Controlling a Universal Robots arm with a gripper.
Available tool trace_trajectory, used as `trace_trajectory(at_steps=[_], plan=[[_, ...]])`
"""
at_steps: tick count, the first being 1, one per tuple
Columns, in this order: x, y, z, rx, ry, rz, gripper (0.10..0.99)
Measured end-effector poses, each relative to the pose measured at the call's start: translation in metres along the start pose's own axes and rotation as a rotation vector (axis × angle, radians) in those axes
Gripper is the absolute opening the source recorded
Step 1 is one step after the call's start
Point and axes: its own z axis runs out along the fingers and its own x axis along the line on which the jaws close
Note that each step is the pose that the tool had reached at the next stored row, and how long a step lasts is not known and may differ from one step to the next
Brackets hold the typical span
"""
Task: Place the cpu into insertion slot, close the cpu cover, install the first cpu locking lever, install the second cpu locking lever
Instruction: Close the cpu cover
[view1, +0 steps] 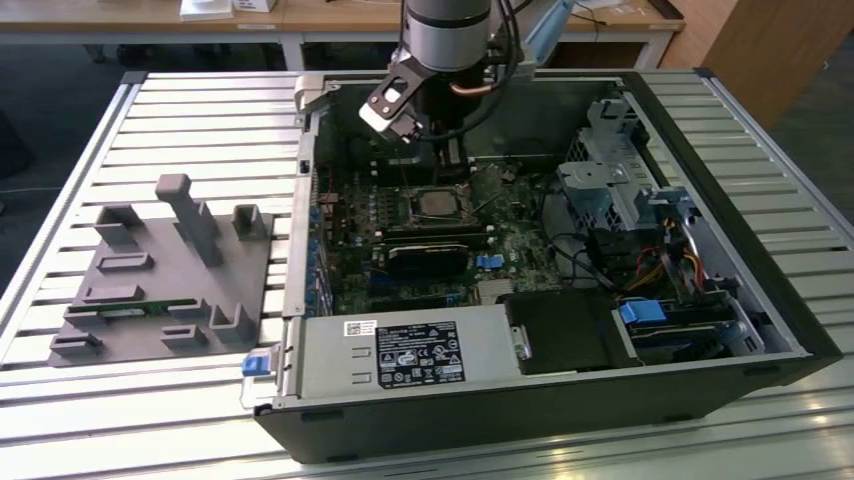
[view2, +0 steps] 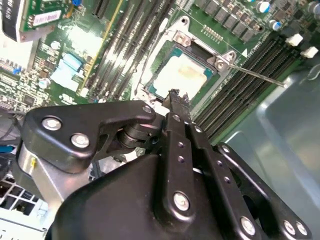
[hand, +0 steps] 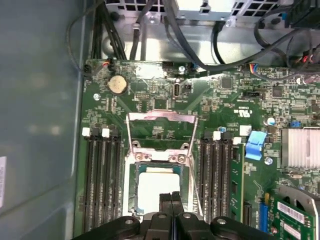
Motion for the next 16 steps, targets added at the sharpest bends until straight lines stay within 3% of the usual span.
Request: trace_trajectory(at_steps=[3, 7, 12, 16], plan=[[-0.001, 0.003, 0.0003, 0.003, 0.0004, 0.0, 0.106], [-0.0013, 0.0132, 0.0006, 0.012, 0.0043, 0.001, 0.106], [-0.0012, 0.0145, -0.0085, 0.012, 0.0069, 0.001, 0.106], [-0.0012, 0.0207, -0.0091, 0.012, 0.0085, 0.001, 0.106]])
